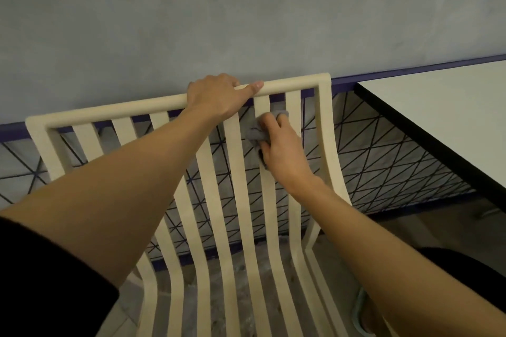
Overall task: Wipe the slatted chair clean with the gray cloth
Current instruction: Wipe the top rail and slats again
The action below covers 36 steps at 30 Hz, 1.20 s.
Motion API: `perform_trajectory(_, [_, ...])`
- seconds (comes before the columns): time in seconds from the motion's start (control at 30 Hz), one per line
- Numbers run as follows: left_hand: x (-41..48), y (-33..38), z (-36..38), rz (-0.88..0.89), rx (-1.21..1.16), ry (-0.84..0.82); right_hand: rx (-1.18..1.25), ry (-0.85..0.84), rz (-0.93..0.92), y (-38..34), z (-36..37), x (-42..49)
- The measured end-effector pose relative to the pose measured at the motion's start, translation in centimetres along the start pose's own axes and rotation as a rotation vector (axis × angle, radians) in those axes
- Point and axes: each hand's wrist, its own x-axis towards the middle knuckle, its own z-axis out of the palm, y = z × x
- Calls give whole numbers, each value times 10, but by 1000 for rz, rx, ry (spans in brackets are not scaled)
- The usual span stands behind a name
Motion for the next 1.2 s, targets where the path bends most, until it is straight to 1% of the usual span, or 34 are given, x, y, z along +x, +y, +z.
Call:
perform_trajectory(0.27, [-1,-1,2,27,23,37,38,-68,38,27,32,-56])
perform_trajectory(0.57, [-7,1,8,59,87,180,-3,-138,133,50,64,-112])
perform_trajectory(0.87, [-7,0,17,68,129,292,-55,-315,243,77,95,-166])
perform_trajectory(1.03, [-8,-2,18,66,129,295,-95,-420,334,85,111,-194])
perform_trajectory(1.2, [-9,-1,19,55,119,277,-57,-419,403,89,116,-200])
